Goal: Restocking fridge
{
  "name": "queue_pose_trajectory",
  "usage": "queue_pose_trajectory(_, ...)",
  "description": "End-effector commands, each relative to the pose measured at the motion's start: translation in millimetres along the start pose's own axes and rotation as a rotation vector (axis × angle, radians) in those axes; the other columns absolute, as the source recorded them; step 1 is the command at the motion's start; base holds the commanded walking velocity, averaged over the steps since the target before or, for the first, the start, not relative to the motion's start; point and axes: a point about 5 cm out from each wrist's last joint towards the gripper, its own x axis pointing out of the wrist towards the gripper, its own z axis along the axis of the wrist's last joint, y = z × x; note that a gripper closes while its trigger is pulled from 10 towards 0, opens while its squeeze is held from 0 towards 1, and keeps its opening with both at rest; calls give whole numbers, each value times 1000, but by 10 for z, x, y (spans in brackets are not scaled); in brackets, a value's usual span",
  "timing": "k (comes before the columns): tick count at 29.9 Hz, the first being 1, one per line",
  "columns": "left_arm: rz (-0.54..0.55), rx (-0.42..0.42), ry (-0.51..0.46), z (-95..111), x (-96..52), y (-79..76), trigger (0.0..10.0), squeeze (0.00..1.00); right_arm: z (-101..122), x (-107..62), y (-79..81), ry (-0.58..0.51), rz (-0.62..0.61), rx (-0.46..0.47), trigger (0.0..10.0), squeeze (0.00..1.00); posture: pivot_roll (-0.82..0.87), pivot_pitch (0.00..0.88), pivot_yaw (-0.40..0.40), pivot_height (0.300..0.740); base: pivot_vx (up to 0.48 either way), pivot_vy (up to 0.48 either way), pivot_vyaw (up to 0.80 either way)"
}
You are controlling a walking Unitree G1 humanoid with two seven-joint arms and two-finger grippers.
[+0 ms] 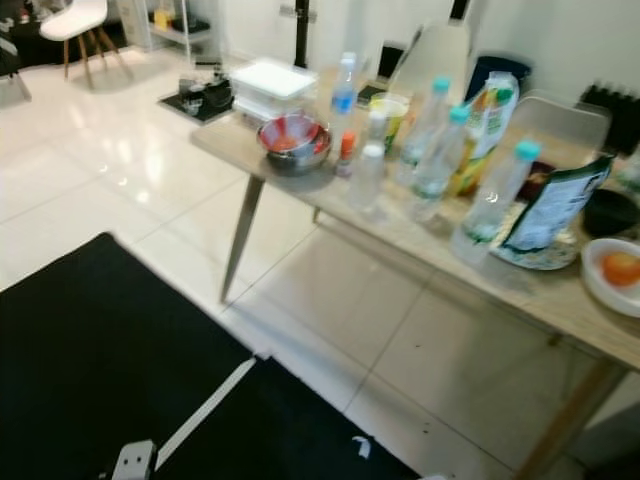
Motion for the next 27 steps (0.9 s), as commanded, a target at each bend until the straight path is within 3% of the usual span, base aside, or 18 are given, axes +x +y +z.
queue_pose_trajectory(1, 11, 4, 38, -103, -28, 34, 10000, 0, -46, 8, 81, 16, 17, -3, 10000, 0, -35, 109, -19, 740, 262, 0, 0)
queue_pose_trajectory(9, 9, 6, 35, -89, -19, 18, 10000, 0, -35, 10, 76, 19, 7, -25, 10000, 0, -37, 112, -19, 740, 262, 0, 0)
queue_pose_trajectory(14, 14, -20, 29, -90, -17, 16, 10000, 0, -32, 6, 71, 0, 16, -3, 10000, 0, -36, 114, -19, 740, 0, 0, 0)
queue_pose_trajectory(15, 15, -21, 29, -93, -18, 16, 10000, 0, -20, 5, 65, -12, 19, 2, 10000, 510, -36, 114, -19, 740, 0, 0, 0)
queue_pose_trajectory(16, 15, -21, 29, -93, -18, 16, 10000, 0, -20, 5, 65, -12, 19, 2, 10000, 510, -36, 114, -19, 740, 0, 0, 0)
queue_pose_trajectory(17, 17, -20, 29, -96, -19, 17, 10000, 0, -11, 4, 64, -20, 24, 8, 10000, 1000, -37, 116, -16, 740, 0, 0, 0)
queue_pose_trajectory(27, 27, -18, 34, -110, -24, 27, 10000, 0, -1, 8, 97, -24, 51, 7, 10000, 1000, -34, 118, -17, 740, 0, 0, 0)
